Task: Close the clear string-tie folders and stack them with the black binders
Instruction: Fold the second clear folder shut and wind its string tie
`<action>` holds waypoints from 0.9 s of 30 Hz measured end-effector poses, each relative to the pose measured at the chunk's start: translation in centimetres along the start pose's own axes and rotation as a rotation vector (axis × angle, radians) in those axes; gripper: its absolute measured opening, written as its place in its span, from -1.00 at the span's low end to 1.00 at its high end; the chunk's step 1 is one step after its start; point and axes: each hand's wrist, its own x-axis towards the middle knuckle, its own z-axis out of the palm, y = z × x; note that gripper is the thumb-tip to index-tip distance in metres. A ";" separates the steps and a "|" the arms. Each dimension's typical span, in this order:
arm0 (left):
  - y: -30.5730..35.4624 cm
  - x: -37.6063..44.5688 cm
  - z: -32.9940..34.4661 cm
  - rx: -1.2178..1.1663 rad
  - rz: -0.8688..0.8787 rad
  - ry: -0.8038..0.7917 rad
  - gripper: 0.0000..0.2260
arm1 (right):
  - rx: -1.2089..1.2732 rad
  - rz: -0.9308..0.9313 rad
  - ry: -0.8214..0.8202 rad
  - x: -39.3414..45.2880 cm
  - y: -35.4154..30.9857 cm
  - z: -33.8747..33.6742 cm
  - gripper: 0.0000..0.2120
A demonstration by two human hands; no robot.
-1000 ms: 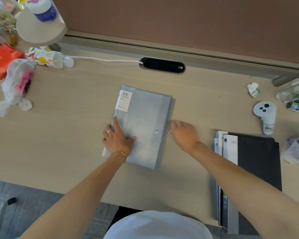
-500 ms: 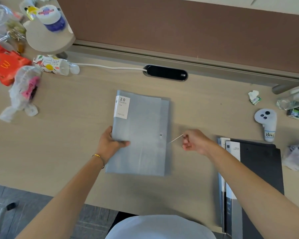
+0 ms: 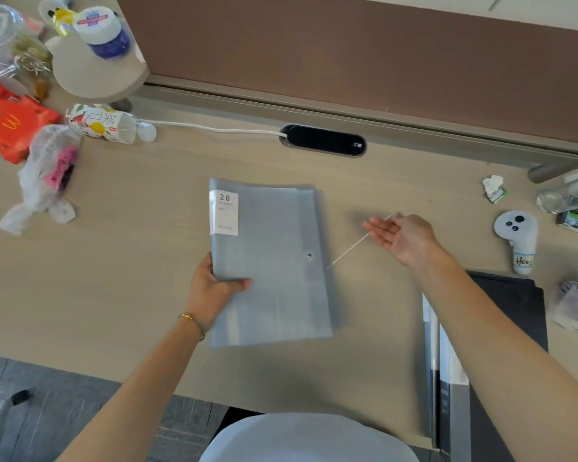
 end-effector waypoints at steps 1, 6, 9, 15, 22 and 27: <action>0.1 -0.1 0.3 -0.009 0.007 -0.012 -0.38 | -0.079 -0.023 -0.024 -0.4 0.3 0.6 -0.70; 0.2 -0.7 3.4 0.022 0.035 -0.099 -0.40 | -0.542 -0.157 -0.107 -2.0 3.6 5.7 -0.71; 0.2 -1.0 4.6 -0.034 0.039 -0.118 -0.37 | -0.748 -0.202 -0.155 -2.1 6.0 7.4 -0.70; -0.3 -1.0 5.1 -0.130 0.032 -0.084 -0.43 | -1.067 -0.268 -0.189 -2.4 10.8 7.7 -0.82; -1.4 -0.4 4.5 -0.295 -0.074 0.027 -0.39 | -1.391 -0.304 -0.098 -2.5 13.0 3.0 -0.67; -2.1 -0.1 4.1 -0.299 -0.103 -0.013 -0.39 | -1.583 -0.312 0.098 -0.9 10.5 -0.2 -0.77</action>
